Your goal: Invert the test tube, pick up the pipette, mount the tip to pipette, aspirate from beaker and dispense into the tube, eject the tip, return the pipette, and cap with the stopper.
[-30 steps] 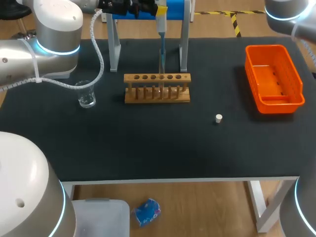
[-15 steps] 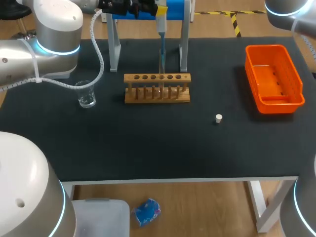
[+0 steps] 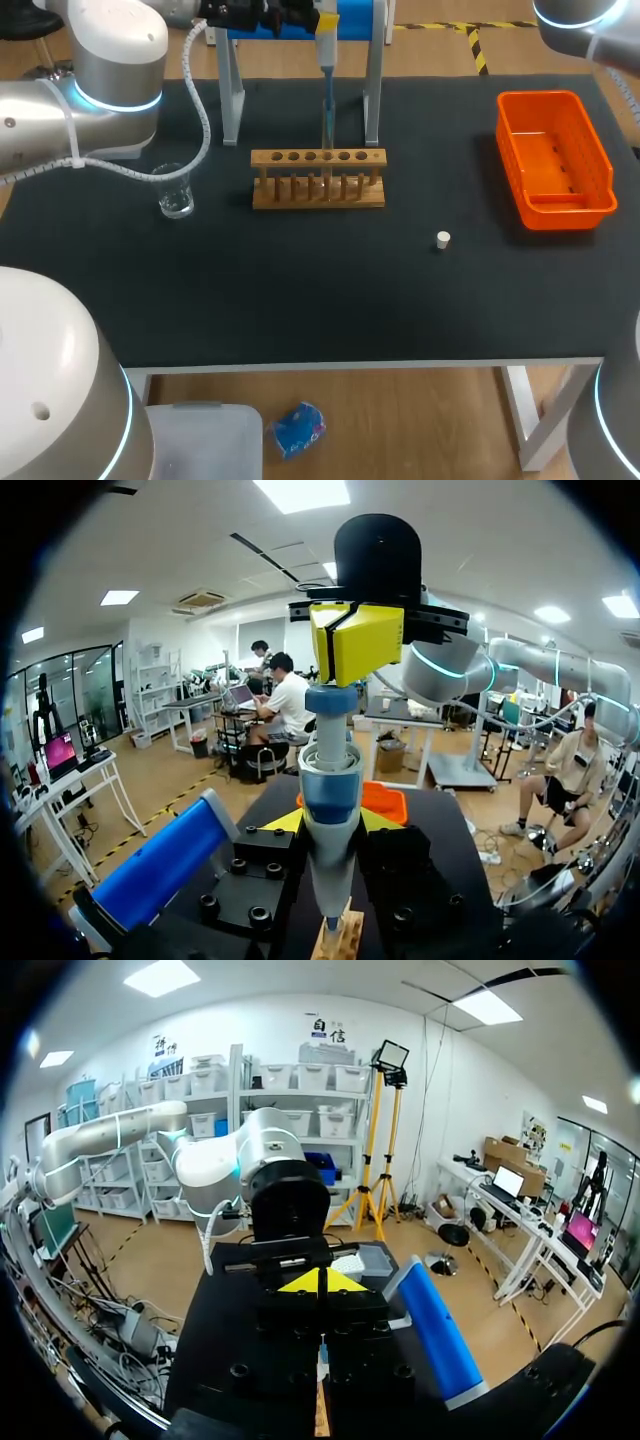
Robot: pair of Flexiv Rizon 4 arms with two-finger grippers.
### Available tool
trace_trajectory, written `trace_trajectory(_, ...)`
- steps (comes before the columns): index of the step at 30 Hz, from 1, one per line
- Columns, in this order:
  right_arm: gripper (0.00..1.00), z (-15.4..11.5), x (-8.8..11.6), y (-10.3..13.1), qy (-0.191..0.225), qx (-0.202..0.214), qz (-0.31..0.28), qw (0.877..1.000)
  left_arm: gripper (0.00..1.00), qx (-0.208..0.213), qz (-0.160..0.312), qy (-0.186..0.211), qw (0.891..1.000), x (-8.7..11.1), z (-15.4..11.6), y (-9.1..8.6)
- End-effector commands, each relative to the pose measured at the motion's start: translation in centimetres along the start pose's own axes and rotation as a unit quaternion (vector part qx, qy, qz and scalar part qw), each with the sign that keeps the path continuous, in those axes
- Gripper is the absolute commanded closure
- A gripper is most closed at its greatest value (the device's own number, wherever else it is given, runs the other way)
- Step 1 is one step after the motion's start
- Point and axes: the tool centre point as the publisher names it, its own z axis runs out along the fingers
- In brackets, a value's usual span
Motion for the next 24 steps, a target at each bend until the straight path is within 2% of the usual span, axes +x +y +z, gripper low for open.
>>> trace_trajectory(1, 1.00, 0.2, -0.2, -0.3, 0.003, 0.003, 0.002, 1.000, 1.00, 0.001, 0.000, 0.000, 1.000, 0.0, -0.1, -0.2)
trace_trajectory(24, 1.00, 1.1, 0.4, -2.1, 0.013, 0.012, 0.017, 1.000, 1.00, 0.001, 0.000, 0.000, 1.000, 0.0, -0.1, -0.2)
